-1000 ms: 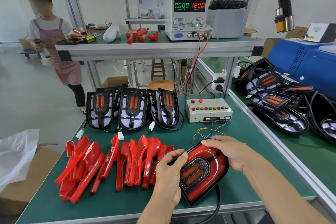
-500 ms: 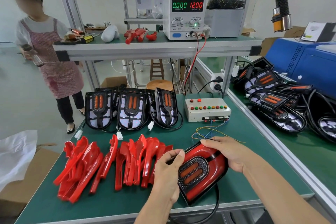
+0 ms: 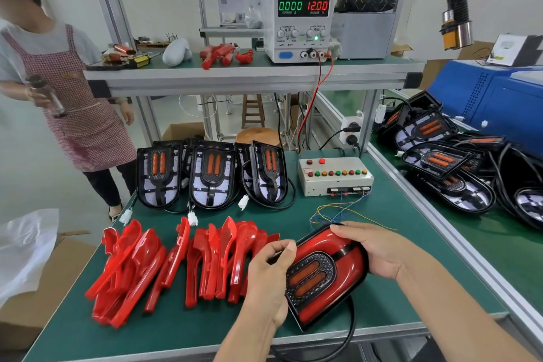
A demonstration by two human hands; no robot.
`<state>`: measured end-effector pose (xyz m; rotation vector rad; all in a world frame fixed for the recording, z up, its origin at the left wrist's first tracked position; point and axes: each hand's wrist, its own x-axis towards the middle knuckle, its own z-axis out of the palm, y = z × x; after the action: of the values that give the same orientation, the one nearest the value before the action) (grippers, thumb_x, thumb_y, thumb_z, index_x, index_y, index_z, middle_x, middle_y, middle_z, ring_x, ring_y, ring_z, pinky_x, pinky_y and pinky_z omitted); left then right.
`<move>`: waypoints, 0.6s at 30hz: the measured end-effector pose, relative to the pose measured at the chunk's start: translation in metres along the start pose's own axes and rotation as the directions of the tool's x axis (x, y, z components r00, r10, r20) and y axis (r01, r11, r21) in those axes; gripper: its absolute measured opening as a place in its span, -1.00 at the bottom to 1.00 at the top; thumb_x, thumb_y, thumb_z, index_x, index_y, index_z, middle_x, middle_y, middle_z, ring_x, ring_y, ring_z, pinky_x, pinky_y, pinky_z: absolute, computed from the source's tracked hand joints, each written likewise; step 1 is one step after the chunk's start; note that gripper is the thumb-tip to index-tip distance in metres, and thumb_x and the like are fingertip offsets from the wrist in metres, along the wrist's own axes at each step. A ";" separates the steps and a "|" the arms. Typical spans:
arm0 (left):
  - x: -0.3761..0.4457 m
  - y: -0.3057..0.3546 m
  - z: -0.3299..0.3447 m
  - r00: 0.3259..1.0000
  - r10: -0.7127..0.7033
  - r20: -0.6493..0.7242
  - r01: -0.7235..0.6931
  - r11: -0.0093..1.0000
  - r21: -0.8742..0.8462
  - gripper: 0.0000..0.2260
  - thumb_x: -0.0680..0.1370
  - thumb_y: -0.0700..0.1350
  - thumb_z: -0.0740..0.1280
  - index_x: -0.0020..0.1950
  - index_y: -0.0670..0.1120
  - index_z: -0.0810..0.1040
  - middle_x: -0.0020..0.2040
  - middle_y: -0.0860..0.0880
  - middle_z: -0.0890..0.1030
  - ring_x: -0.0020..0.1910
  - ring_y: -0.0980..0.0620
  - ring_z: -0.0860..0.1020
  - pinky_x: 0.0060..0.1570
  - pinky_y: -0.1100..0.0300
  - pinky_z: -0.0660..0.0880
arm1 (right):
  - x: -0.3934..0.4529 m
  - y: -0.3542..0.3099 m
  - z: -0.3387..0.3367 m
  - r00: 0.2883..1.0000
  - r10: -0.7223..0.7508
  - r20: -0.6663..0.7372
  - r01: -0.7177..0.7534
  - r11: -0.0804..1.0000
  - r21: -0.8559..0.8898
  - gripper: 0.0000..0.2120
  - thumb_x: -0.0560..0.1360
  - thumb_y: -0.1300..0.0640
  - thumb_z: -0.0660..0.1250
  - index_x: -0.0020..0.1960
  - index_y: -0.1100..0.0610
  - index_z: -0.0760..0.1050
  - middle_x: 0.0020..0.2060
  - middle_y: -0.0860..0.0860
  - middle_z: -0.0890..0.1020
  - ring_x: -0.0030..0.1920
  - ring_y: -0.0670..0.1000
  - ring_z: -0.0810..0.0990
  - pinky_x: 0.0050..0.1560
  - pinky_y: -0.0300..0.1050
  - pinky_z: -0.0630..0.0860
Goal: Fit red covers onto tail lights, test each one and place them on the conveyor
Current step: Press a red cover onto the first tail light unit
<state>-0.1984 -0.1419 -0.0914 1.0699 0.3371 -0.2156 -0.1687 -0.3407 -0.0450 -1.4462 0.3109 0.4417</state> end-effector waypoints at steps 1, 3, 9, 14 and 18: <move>0.000 -0.001 -0.001 1.000 -0.003 -0.002 0.003 1.000 -0.002 -0.92 0.55 -0.18 0.47 0.00 -0.17 0.67 0.11 -0.36 0.66 -0.01 -0.29 0.66 0.11 -0.41 0.56 | 0.000 0.001 0.001 1.000 -0.001 0.000 0.001 1.000 0.009 -0.46 0.40 0.15 0.48 0.31 0.36 0.50 0.21 0.38 0.60 0.08 0.27 0.62 0.26 0.29 0.54; 0.001 -0.001 -0.002 1.000 -0.005 -0.001 0.005 1.000 -0.002 -0.91 0.55 -0.18 0.47 0.00 -0.18 0.67 0.11 -0.36 0.66 0.02 -0.33 0.65 0.12 -0.41 0.56 | 0.001 0.003 0.001 1.000 -0.006 0.002 0.006 1.000 0.018 -0.50 0.44 0.16 0.46 0.31 0.36 0.51 0.22 0.39 0.59 0.07 0.26 0.61 0.25 0.28 0.55; 0.001 0.000 -0.001 1.000 -0.005 -0.013 0.005 1.000 -0.004 -0.90 0.55 -0.17 0.48 0.01 -0.18 0.67 0.11 -0.34 0.67 0.03 -0.31 0.65 0.12 -0.40 0.56 | 0.003 0.003 0.002 1.000 -0.025 0.000 0.025 0.999 0.023 -0.51 0.33 0.11 0.53 0.20 0.30 0.57 0.17 0.38 0.62 0.05 0.28 0.63 0.26 0.33 0.53; -0.002 0.001 0.001 1.000 -0.010 -0.021 0.010 1.000 0.006 -0.90 0.54 -0.16 0.49 0.00 -0.18 0.67 0.07 -0.32 0.69 -0.01 -0.29 0.67 0.09 -0.37 0.59 | 0.002 0.005 0.001 0.999 -0.028 -0.018 0.028 1.000 0.014 -0.48 0.32 0.10 0.54 0.20 0.31 0.57 0.16 0.38 0.62 0.04 0.29 0.64 0.24 0.35 0.54; -0.004 0.001 0.000 1.000 -0.014 -0.023 0.014 1.000 0.017 -0.88 0.54 -0.15 0.49 0.01 -0.18 0.66 0.03 -0.29 0.71 -0.06 -0.25 0.69 0.04 -0.28 0.64 | 0.000 0.007 0.000 1.000 -0.025 -0.012 0.025 1.000 -0.013 -0.42 0.37 0.06 0.53 0.26 0.39 0.54 0.12 0.35 0.66 0.09 0.31 0.65 0.18 0.26 0.60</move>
<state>-0.2013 -0.1418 -0.0888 1.0880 0.3637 -0.2194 -0.1716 -0.3400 -0.0516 -1.4642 0.3002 0.4151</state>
